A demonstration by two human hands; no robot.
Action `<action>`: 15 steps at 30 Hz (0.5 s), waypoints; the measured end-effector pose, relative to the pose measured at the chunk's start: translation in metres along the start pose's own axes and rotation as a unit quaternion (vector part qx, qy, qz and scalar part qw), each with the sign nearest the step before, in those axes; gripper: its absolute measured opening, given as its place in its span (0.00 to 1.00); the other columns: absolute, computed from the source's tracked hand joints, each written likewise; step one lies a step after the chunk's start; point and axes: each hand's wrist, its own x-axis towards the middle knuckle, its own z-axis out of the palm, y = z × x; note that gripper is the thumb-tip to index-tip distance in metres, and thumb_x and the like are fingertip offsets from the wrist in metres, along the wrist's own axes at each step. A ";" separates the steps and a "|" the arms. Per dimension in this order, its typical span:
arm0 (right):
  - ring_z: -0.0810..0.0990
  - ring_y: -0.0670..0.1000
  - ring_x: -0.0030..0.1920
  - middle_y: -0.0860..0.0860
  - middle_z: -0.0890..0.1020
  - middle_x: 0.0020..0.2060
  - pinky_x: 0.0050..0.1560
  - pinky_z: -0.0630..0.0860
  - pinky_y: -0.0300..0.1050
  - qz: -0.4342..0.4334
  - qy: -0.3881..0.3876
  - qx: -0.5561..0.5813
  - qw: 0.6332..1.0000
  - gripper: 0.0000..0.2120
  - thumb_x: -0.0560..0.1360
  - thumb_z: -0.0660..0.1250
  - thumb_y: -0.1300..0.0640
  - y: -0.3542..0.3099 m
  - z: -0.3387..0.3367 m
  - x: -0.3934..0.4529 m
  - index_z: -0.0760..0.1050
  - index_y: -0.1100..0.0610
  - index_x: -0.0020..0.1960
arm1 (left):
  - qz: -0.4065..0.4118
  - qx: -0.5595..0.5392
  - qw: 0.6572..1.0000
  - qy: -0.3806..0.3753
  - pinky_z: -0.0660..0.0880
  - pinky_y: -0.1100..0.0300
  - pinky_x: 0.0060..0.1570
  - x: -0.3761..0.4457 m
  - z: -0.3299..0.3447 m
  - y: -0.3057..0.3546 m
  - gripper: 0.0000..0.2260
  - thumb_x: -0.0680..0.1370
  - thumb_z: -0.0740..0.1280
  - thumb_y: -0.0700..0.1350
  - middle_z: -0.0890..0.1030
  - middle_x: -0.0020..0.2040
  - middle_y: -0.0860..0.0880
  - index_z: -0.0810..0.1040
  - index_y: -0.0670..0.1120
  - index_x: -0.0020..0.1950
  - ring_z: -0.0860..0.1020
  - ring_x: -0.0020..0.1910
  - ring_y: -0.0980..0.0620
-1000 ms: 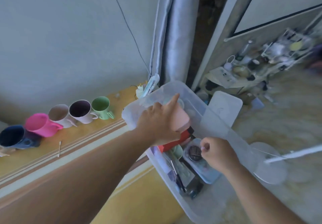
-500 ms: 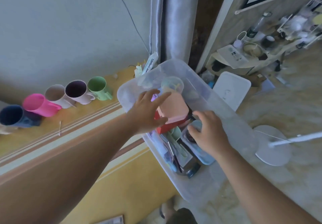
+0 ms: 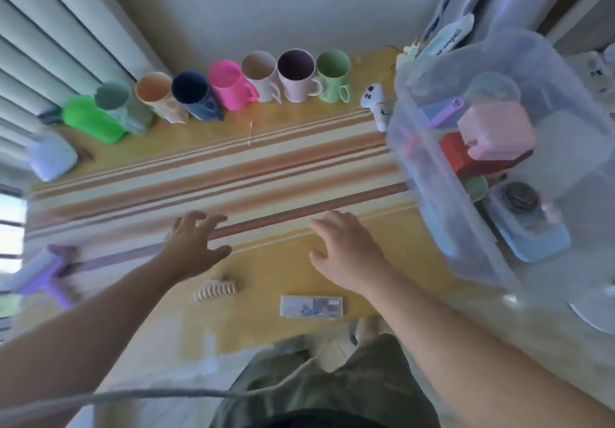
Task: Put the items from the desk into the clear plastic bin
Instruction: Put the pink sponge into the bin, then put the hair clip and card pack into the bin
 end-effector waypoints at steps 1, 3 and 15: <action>0.68 0.57 0.75 0.52 0.71 0.74 0.70 0.73 0.58 0.025 -0.070 -0.015 0.997 0.26 0.82 0.67 0.46 -0.006 0.021 -0.001 0.69 0.50 0.78 | -0.005 0.016 0.999 -0.034 0.66 0.39 0.71 -0.010 0.012 -0.019 0.41 0.66 0.66 0.76 0.68 0.74 0.45 0.67 0.62 0.76 0.65 0.74 0.39; 0.67 0.58 0.75 0.51 0.69 0.75 0.69 0.74 0.59 0.058 -0.164 -0.042 0.984 0.29 0.80 0.68 0.43 -0.013 0.063 -0.010 0.67 0.47 0.78 | 0.006 0.028 0.996 -0.087 0.66 0.41 0.72 -0.026 0.039 -0.047 0.45 0.61 0.63 0.79 0.69 0.74 0.47 0.64 0.66 0.76 0.65 0.75 0.42; 0.72 0.54 0.62 0.49 0.71 0.61 0.53 0.78 0.50 0.095 -0.118 -0.093 0.984 0.25 0.78 0.68 0.47 -0.028 0.115 -0.029 0.68 0.45 0.73 | 0.055 -0.066 0.995 -0.041 0.76 0.51 0.55 -0.056 0.074 -0.026 0.23 0.75 0.70 0.55 0.76 0.58 0.48 0.73 0.60 0.69 0.78 0.58 0.42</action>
